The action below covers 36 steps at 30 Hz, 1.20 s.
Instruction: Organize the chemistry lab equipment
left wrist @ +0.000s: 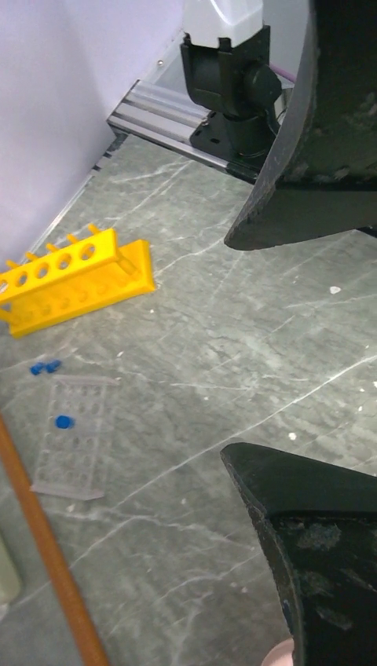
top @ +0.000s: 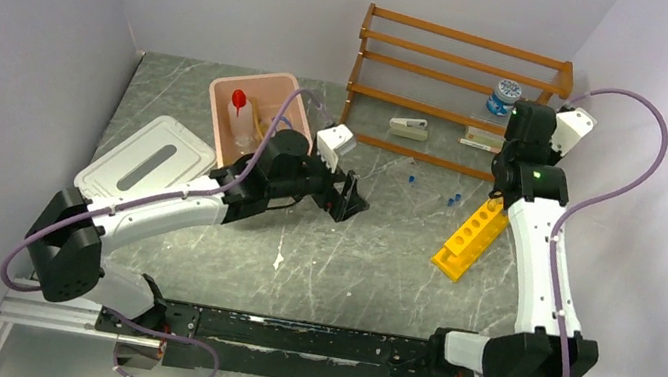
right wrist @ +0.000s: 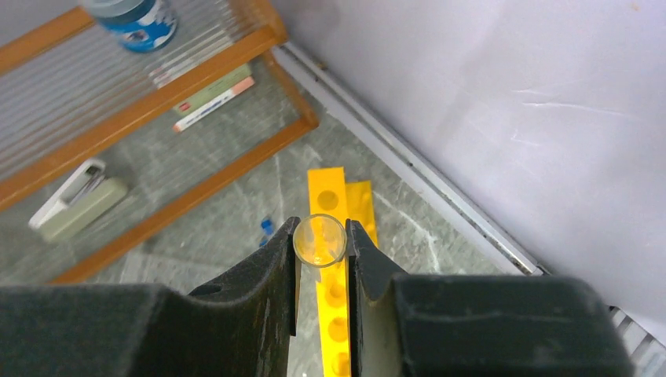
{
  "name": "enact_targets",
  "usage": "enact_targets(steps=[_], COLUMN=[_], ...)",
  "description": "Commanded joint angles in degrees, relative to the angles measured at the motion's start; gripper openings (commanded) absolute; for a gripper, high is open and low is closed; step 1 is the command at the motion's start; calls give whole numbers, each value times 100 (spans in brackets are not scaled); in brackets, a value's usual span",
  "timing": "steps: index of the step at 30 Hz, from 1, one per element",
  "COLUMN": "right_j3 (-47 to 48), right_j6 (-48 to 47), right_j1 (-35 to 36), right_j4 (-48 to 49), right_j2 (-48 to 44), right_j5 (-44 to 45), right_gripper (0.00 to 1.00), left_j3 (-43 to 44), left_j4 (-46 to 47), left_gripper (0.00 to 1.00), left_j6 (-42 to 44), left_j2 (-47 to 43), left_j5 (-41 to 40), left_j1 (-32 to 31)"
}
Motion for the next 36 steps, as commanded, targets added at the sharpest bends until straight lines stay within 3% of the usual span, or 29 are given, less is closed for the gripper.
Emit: enact_targets(steps=[1, 15, 26, 36], right_j3=[-149, -533, -1152, -1910], right_j6=[235, -249, -235, -526], right_j1=[-253, -720, -759, -762], right_j4=[622, 2183, 2611, 3701], right_j2=[378, 973, 969, 1060], right_j5=[457, 326, 366, 293], right_gripper=[11, 10, 10, 11], left_j3=[-287, 224, 179, 60], left_j4=[572, -397, -739, -809], left_gripper=[94, 93, 93, 92], left_j6=[-242, 236, 172, 140], left_j2=[-38, 155, 96, -34], left_j5=[245, 211, 259, 136], left_j1=[13, 14, 11, 18])
